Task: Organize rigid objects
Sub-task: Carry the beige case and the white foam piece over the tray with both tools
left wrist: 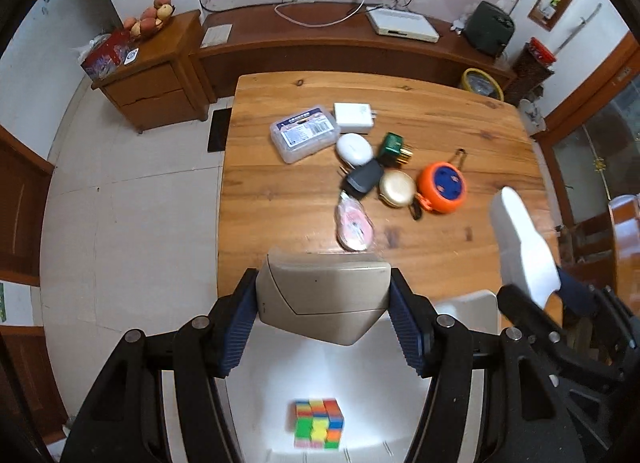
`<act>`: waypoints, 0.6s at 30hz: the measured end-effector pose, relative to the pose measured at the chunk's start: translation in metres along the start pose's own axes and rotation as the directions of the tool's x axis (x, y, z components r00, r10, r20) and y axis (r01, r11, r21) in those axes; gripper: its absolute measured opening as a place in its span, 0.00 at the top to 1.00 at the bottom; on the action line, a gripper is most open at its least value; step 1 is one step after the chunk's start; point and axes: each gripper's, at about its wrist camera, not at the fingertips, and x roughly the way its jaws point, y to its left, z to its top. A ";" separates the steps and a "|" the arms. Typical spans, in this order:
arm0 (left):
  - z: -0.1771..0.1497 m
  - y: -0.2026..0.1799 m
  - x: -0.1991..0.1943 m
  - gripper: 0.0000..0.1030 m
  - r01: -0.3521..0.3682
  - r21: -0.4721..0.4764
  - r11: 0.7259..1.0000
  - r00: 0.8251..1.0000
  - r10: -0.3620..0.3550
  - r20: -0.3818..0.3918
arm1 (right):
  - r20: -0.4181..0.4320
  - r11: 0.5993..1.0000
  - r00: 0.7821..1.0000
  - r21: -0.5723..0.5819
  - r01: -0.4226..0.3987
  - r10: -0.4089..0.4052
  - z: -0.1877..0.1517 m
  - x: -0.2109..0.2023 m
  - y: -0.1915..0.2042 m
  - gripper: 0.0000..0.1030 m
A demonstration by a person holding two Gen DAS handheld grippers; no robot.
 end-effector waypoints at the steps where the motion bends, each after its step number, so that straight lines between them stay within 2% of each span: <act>1: -0.006 -0.002 -0.007 0.36 0.000 0.002 1.000 1.000 0.000 0.010 | 0.017 1.000 1.000 -0.014 0.003 -0.002 -0.004 -0.010 0.000 0.44; 8: -0.047 -0.017 -0.048 0.36 -0.014 0.020 1.000 0.998 0.013 0.068 | 0.074 0.996 0.997 -0.090 -0.010 0.017 -0.041 -0.059 0.001 0.44; 18: -0.101 -0.027 -0.056 0.36 -0.045 0.046 0.998 0.997 0.042 0.068 | 0.090 0.988 0.996 -0.154 -0.007 0.021 -0.098 -0.089 0.011 0.45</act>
